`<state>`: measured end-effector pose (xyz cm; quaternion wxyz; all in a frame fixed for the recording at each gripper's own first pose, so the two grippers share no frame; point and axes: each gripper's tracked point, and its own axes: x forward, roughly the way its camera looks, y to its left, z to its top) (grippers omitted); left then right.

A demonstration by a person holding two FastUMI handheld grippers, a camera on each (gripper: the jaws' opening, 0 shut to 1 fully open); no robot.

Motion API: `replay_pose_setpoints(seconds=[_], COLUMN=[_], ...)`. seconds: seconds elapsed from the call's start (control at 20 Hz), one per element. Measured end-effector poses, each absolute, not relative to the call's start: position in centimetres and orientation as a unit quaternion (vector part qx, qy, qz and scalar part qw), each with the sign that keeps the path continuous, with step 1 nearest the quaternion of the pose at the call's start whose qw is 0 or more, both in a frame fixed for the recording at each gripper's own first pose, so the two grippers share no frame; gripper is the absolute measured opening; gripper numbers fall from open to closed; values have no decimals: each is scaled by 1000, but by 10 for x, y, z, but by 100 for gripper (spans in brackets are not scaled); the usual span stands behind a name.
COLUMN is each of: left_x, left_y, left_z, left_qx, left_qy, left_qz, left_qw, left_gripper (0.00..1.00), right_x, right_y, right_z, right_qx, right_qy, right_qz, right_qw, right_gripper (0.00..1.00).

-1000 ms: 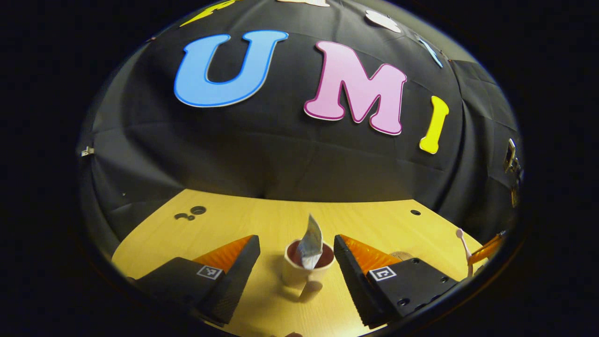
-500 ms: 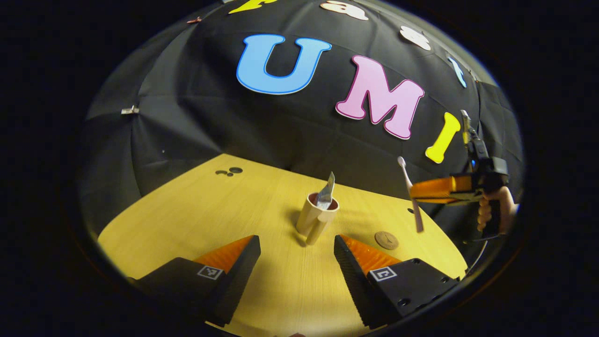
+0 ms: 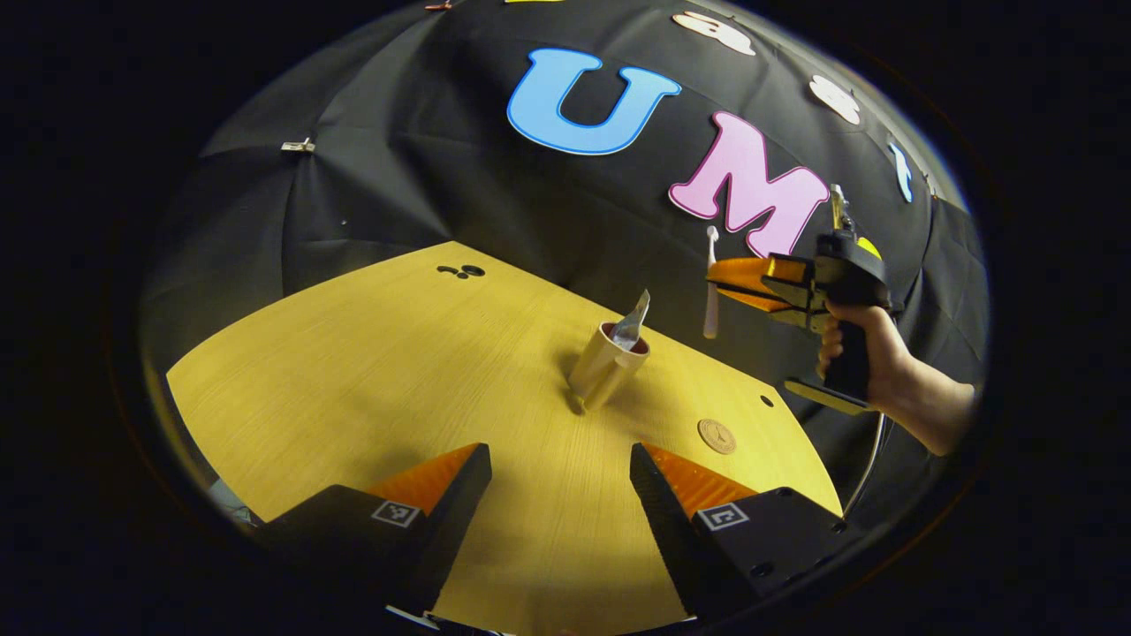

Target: Put the toothbrush and toothpaste on the desktop into the cup, then pick up the cup and place it on the coaster on the desktop.

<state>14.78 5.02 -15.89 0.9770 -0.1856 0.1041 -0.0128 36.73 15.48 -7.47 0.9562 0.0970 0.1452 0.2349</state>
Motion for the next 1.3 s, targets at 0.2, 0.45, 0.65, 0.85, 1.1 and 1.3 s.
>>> replay_pose_setpoints(seconds=[0.2,0.45,0.65,0.85,1.1,1.3], left_x=[143,146,152,153,154,152], left_y=[49,61,69,71,68,61], left_z=[-176,-178,-181,-179,-184,-184], left_qx=[-182,-175,-187,-187,-178,-175], left_qy=[124,120,115,109,120,120], left_qz=[-17,-10,2,7,5,0], left_qw=[975,977,976,976,977,977], left_gripper=[98,98,98,98,98,98], right_x=[396,418,426,414,407,396], right_y=[166,172,174,177,177,171], right_z=[-92,-123,-154,-171,-169,-168], right_qx=[106,82,80,61,34,51], right_qy=[138,134,138,130,110,113], right_qz=[227,217,202,204,209,213], right_qw=[958,963,966,968,971,969], right_gripper=[5,6,6,5,8,2])
